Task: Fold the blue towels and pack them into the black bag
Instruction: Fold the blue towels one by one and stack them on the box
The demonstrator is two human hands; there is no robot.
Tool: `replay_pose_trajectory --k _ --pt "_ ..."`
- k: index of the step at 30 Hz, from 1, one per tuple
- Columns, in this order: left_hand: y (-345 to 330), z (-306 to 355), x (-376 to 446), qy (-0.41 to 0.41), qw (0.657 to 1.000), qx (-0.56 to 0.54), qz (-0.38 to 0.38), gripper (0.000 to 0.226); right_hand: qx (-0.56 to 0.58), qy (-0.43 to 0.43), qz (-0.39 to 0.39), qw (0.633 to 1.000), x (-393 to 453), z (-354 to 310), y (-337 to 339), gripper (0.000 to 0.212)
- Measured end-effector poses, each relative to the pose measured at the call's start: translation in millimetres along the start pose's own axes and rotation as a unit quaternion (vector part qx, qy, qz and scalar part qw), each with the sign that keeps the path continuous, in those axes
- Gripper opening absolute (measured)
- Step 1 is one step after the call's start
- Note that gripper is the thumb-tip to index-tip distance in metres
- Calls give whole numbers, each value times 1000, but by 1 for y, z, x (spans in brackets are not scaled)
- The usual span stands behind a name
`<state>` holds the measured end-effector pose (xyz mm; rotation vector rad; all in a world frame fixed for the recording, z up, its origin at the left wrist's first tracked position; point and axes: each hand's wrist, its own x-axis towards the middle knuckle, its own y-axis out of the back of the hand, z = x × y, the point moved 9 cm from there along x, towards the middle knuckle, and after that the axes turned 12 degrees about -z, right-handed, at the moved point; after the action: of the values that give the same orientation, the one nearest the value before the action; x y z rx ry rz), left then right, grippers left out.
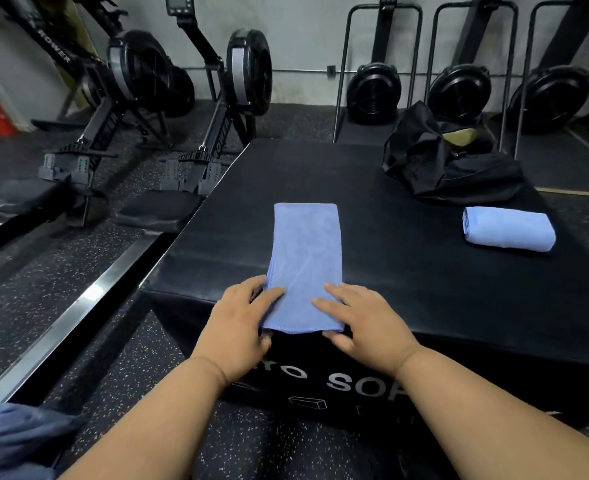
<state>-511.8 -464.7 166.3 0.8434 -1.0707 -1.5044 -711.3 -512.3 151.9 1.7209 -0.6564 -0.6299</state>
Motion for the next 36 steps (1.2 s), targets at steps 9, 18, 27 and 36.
replay_pose_trajectory --k 9,18,27,36 --pt "-3 -20 -1 -25 994 -58 86 52 97 -19 38 994 -5 6 7 53" --pt "14 -13 8 -26 984 -158 79 28 221 -46 74 971 -2 18 21 25" --pt "9 -30 25 90 957 -262 80 50 357 -136 123 916 7 40 18 52" --pt "9 -34 28 158 951 -255 73 34 292 -217 119 924 17 40 22 47"
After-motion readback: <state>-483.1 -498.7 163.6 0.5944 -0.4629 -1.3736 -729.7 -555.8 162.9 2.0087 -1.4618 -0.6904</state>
